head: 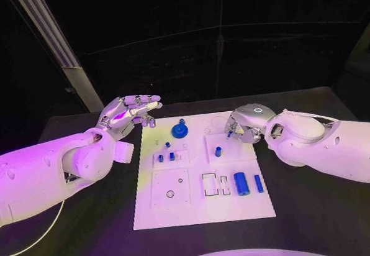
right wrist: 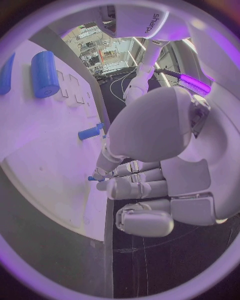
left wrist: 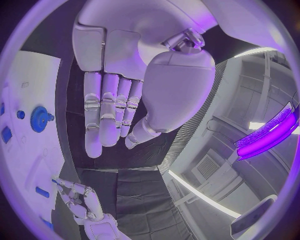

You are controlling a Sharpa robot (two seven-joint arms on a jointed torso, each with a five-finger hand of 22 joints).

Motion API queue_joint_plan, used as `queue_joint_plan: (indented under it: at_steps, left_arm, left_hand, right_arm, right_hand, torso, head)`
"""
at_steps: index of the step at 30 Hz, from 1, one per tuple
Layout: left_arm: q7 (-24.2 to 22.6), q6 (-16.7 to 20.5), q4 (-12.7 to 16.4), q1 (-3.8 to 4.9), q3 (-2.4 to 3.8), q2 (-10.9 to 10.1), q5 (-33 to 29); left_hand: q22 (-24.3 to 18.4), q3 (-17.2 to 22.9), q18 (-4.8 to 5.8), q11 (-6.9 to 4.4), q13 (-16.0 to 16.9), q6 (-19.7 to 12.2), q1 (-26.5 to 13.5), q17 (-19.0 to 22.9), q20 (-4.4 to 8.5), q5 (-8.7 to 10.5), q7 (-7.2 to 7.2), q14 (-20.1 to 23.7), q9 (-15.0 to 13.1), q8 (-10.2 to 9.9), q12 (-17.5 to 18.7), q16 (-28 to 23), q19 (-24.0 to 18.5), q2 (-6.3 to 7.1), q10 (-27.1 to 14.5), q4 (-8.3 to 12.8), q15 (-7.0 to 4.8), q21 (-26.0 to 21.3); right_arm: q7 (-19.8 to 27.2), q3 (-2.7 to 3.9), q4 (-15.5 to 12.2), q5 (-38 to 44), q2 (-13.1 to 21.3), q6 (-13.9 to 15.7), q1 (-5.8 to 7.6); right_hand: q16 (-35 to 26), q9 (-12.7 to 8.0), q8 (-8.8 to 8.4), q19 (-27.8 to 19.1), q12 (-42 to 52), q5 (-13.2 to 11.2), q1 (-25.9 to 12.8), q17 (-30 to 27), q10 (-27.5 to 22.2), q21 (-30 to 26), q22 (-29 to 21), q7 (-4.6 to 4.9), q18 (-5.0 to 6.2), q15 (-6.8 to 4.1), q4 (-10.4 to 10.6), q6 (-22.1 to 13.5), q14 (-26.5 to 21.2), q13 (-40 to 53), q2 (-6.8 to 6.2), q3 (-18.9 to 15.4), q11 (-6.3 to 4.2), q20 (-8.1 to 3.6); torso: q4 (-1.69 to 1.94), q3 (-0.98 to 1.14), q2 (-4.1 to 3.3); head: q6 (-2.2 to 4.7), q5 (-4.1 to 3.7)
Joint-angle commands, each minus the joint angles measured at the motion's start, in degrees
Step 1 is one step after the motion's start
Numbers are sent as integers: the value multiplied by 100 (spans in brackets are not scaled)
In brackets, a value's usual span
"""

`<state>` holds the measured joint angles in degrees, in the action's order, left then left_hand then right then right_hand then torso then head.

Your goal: Assemble the parts on the task board

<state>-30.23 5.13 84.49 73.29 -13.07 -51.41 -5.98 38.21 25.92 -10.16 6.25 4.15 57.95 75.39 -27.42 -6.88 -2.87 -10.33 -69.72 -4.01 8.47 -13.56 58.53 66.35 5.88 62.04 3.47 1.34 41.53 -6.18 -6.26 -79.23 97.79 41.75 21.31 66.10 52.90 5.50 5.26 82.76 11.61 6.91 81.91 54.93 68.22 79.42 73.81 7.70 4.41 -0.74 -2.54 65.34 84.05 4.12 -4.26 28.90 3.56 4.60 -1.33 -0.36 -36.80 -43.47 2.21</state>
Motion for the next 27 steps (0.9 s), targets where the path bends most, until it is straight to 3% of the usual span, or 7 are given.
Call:
queue_joint_plan:
  at_steps: [1, 8, 13, 19, 27]
  left_arm:
    - [-31, -74, -11, 8, 4, -4, -23]
    - [-33, -75, -48, 7, 4, 2, -23]
    - [-34, -82, -65, 7, 4, 28, -23]
    - [-29, -92, -63, 8, 4, 67, -23]
    - [-33, -97, -94, 11, 6, 138, -23]
  left_hand:
    - [-5, -25, -36, 1, -7, 10, -5, 5, -15, -18, -12, 27, 7, 26, -20, -36, -38, -55, -8, -1, -6, -20]
    - [-5, -25, -36, 1, -7, 10, -5, 5, -15, -18, -12, 27, 7, 26, -20, -36, -38, -55, -8, -1, -6, -20]
    - [-12, -37, -35, 2, -8, 7, -9, 11, -17, -18, -13, 30, 8, 27, -24, -38, -38, -64, -14, -5, -4, -30]
    - [-12, -37, -35, 2, -8, 7, -9, 11, -17, -18, -13, 30, 8, 27, -24, -38, -38, -64, -14, -5, -4, -30]
    - [-12, -37, -35, 2, -8, 7, -9, 11, -17, -18, -13, 30, 8, 27, -24, -38, -38, -64, -14, -5, -4, -30]
  right_arm:
    - [-28, 7, -190, -166, 110, 263, 16]
    - [-62, 25, -757, -275, 308, 380, 22]
    - [-84, 152, -1145, -305, 258, 355, 24]
    - [-64, 192, -1337, -280, 101, 292, 24]
    - [-13, 198, -1382, -268, -224, 133, 13]
  right_hand:
    - [39, 6, -18, 52, -38, 30, -50, 13, 43, 44, 26, 11, -104, -53, 2, 35, 124, 0, -12, 34, 11, -2]
    - [82, 7, -21, 67, -44, 41, -59, 45, 51, 76, 71, 12, -112, -54, -8, 40, 131, 1, -18, 43, 11, -1]
    - [100, 8, -26, 77, -51, 49, -68, 56, 52, 96, 99, 14, -117, -54, -13, 39, 136, 1, -19, 52, 12, -1]
    - [115, 7, -32, 81, -61, 63, -71, 61, 51, 110, 116, 17, -120, -53, -23, 36, 140, 1, -15, 67, 14, 0]
    - [153, 8, -37, 91, -67, 75, -74, 90, 54, 131, 145, 20, -125, -51, -33, 35, 145, 2, -13, 80, 16, 1]
  torso:
    - [-2, 1, 1]
    - [-7, -5, 0]
    - [17, -1, -12]
    - [29, -18, -13]
    - [14, -22, -18]
  head:
    - [1, 7]
    - [14, 49]
    - [8, 87]
    - [-40, 146]
    - [-113, 333]
